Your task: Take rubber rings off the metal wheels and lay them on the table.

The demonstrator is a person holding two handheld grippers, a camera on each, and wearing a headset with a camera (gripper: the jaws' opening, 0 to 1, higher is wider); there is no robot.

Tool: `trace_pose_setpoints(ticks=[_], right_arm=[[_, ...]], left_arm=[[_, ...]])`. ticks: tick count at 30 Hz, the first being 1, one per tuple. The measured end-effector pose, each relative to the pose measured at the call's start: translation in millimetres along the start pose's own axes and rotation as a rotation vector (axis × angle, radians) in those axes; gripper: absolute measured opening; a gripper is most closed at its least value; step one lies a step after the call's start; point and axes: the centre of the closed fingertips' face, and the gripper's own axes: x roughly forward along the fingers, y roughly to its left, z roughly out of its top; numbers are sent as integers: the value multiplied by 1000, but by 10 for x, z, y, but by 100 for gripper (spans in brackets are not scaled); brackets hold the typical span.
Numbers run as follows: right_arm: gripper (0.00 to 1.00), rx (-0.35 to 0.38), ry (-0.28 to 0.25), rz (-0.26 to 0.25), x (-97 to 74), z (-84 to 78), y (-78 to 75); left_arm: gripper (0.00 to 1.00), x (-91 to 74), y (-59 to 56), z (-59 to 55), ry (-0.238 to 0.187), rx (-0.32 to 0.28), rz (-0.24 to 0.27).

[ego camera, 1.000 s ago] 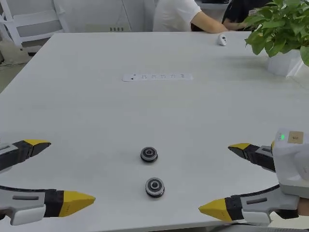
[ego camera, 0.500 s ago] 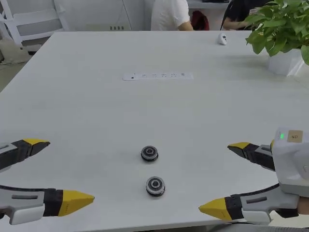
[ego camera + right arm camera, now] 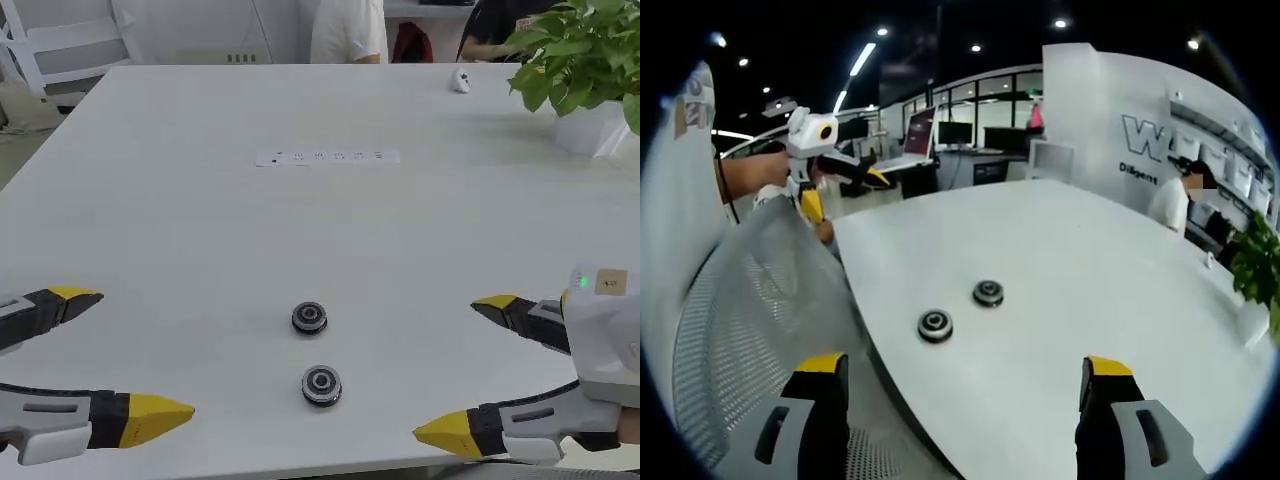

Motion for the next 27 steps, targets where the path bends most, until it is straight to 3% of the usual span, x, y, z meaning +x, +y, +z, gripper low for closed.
trace_pose_setpoints(ticks=[19, 27], right_arm=[[95, -4, 5, -2, -14, -5, -29], [94, -8, -18, -5, -1, 44, -57]], left_arm=[[100, 25, 4, 36, 3, 8, -9], [100, 39, 12, 30, 5, 8, -12]])
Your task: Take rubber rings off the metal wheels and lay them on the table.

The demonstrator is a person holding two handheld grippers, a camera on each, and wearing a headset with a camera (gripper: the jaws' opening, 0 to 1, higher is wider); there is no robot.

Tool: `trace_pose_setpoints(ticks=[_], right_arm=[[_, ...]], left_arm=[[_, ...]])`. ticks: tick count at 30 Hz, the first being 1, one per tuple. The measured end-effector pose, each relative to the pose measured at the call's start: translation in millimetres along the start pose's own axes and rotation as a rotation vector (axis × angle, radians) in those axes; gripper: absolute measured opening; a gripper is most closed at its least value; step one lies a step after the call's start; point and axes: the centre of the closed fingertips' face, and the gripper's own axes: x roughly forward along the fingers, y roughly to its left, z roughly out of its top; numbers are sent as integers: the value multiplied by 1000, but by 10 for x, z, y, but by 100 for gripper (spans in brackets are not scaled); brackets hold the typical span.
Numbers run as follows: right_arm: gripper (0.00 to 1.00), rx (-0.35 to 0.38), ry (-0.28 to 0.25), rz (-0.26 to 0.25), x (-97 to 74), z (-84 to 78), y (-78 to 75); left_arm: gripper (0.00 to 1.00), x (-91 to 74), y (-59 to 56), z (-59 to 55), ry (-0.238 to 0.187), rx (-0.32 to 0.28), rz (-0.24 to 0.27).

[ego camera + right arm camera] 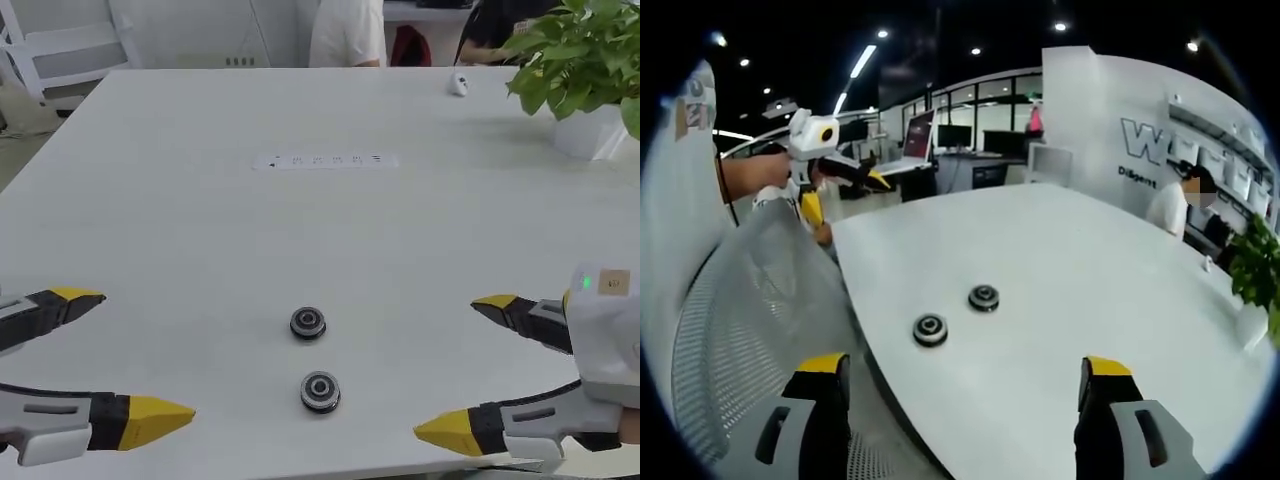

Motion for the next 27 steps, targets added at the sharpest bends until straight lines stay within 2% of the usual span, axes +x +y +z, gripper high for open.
trace_pose_setpoints(ticks=[15, 27], right_arm=[[90, -32, -23, 25, 109, 98, -14], [86, -52, -11, 51, 217, 92, -23]], left_arm=[[98, 109, -24, 36, 6, 34, -33], [95, 253, -32, 89, 6, 59, -68]])
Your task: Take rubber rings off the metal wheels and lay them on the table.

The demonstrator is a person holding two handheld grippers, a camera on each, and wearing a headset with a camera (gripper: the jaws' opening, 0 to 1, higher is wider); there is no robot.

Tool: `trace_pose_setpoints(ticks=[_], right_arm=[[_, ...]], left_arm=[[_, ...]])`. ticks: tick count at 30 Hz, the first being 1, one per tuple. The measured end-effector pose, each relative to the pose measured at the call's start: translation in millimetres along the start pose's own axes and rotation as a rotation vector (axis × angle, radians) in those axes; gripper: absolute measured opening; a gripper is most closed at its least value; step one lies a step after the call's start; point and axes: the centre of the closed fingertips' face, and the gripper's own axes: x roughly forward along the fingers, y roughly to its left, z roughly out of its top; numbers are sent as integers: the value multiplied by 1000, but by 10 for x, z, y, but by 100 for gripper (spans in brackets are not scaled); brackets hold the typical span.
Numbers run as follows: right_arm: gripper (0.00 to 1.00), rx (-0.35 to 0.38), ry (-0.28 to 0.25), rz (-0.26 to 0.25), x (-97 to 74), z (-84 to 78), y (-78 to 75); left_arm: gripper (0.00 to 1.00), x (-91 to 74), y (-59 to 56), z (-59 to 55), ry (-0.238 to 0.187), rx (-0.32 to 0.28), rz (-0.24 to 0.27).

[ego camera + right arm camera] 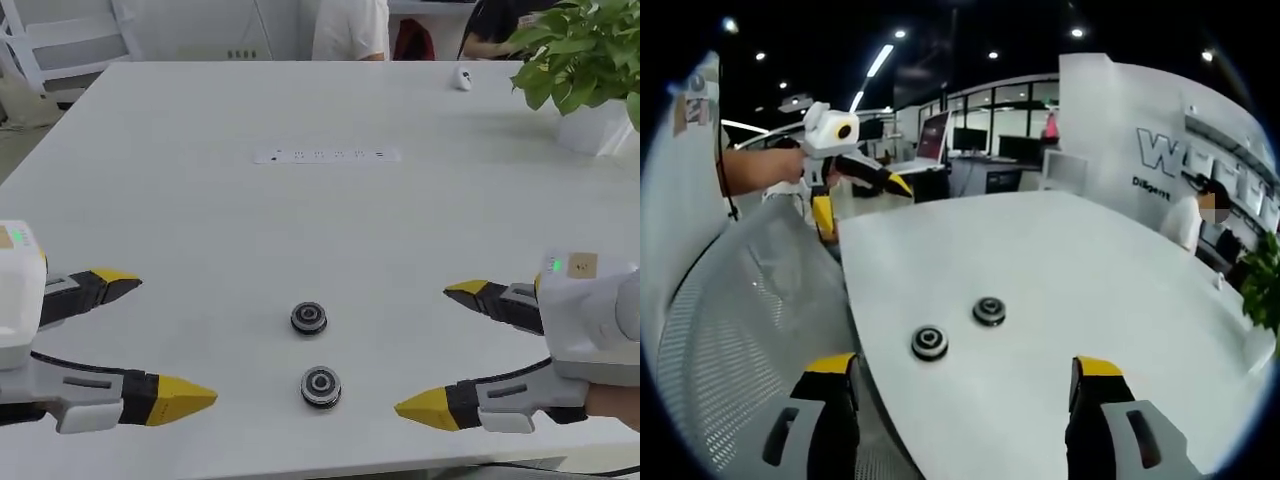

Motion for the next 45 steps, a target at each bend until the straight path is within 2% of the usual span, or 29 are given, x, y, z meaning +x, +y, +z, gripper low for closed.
trace_pose_setpoints(ticks=[9, 19, 34, 45], right_arm=[[84, -29, -8, 1, 50, 23, -48], [77, -56, -9, 27, 154, 64, -45], [70, -66, 17, 66, 286, -50, -27], [62, -68, 37, 99, 389, -136, 10]], left_arm=[[92, 101, -1, 0, 14, 22, -30], [88, 203, -5, 40, 17, 44, -58], [84, 373, -35, 16, 44, 67, -100], [80, 538, -97, -52, 75, 80, -143]])
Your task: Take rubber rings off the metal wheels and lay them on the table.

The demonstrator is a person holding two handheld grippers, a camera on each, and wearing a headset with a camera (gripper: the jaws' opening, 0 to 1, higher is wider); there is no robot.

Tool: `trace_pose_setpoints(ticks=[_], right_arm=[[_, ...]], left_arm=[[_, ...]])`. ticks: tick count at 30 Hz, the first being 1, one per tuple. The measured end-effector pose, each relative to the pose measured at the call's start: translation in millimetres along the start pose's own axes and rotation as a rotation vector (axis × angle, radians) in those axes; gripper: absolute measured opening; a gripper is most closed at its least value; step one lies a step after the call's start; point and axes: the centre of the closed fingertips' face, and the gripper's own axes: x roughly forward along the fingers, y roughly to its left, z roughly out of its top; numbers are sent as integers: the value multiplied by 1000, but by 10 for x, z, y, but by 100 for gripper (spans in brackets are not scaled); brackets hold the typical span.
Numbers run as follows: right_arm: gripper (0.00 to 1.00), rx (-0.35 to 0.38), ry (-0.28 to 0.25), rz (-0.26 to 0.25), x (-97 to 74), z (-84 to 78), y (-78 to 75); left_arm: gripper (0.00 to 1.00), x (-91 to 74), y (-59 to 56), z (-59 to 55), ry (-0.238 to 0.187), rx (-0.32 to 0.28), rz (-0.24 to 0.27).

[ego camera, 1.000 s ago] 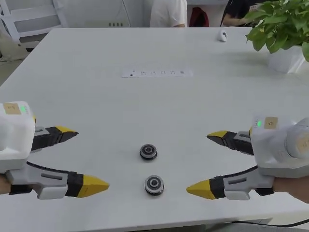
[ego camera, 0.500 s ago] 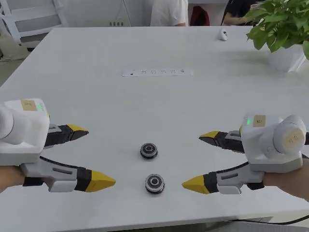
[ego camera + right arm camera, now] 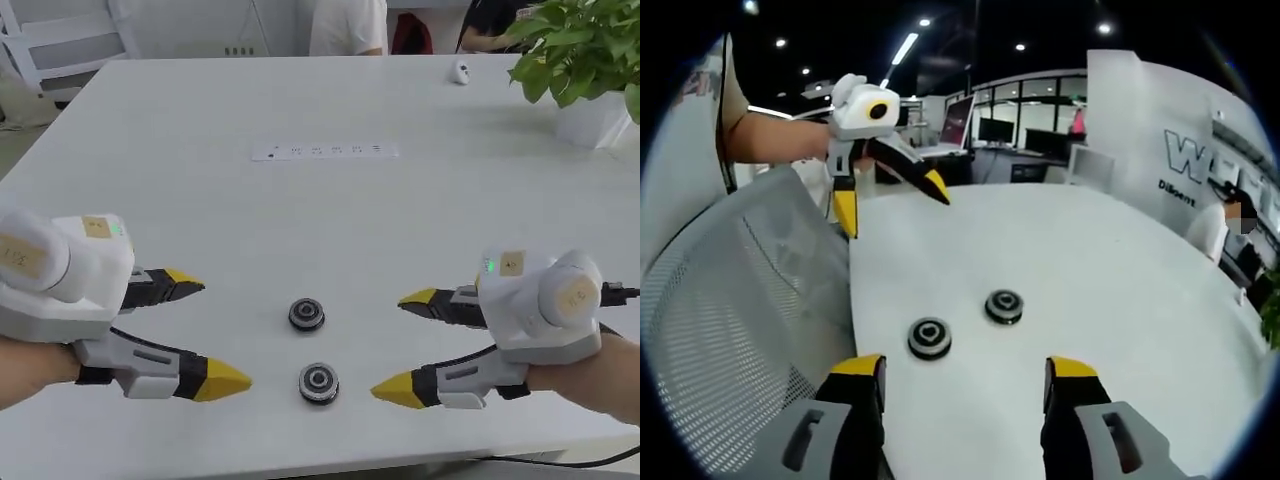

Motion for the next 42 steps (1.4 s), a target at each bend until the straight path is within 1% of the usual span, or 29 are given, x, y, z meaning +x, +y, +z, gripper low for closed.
trace_pose_setpoints(ticks=[3, 7, 14, 18, 22, 25, 27, 34, 39, 42], right_arm=[[61, 0, 2, 11, 43, -16, 4], [60, 3, 6, 24, 92, -33, 22], [56, 8, 15, 48, 177, -81, 55], [55, 11, 16, 58, 230, -94, 57], [53, 4, 27, 66, 282, -127, 67], [51, 2, 34, 75, 307, -151, 78], [50, 1, 37, 82, 321, -163, 88], [46, 3, 48, 103, 369, -202, 128], [43, 7, 43, 117, 403, -199, 150], [40, 12, 40, 124, 427, -194, 167]], left_arm=[[78, 63, -25, -28, 14, 4, -15], [78, 129, -53, -44, 21, 5, -29], [76, 223, -105, -93, 40, 2, -59], [73, 272, -136, -123, 53, 2, -76], [71, 319, -165, -131, 58, 5, -89], [69, 360, -185, -149, 71, 17, -102], [68, 384, -180, -157, 75, 21, -109], [65, 457, -212, -162, 80, 28, -123], [62, 499, -256, -168, 88, 36, -140], [61, 522, -262, -180, 93, 38, -146]])
